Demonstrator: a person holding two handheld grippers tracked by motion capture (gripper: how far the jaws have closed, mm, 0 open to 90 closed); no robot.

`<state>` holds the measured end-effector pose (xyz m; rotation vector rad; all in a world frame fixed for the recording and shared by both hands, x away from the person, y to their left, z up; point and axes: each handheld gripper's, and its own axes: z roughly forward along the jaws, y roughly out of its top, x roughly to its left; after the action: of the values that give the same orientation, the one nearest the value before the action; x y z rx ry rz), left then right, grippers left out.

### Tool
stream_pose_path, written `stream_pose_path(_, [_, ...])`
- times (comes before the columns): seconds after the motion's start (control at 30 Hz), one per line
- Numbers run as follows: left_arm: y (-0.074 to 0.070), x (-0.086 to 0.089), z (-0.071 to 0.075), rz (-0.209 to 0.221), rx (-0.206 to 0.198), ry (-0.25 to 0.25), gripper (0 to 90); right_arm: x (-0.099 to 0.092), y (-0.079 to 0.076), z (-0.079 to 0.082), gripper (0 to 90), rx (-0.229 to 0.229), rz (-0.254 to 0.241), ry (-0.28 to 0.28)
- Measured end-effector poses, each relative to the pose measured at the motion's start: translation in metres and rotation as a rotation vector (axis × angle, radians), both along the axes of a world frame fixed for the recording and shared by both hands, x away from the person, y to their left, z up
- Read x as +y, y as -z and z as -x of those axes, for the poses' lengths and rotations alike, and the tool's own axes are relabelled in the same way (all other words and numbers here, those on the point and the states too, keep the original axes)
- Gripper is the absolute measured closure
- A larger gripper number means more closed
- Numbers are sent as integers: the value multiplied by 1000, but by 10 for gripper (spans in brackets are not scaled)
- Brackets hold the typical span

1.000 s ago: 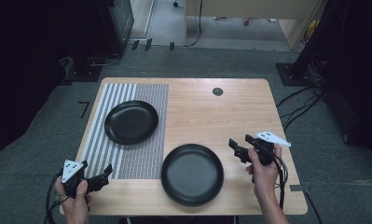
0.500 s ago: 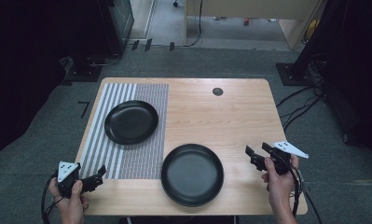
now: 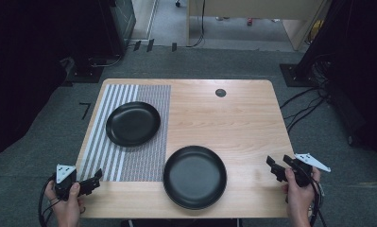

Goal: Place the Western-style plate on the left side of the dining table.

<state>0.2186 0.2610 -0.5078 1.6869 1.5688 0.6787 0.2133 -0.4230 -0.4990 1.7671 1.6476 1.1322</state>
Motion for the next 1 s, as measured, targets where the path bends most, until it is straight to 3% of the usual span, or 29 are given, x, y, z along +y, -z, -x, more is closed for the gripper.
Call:
stream_pose_path(0.37, [4,8,0,-34,31,-12,25,-19,15,17,244,57,45,27])
stream_pose_path(0.63, [8,-3,-2,-127,60,33,25,-13,25,21,232,99,128,17])
stream_pose_path(0.83, [10,-5,-4,-144,93,61,26,-3,26,19,218,118,230,12])
stream_pose_path(0.93, [11,-3,-5,-116,106,60,30,-3,26,19,211,119,227,10])
stream_pose_path(1.0, [11,-3,-4,-120,104,63,35,-3,26,19,210,119,228,7])
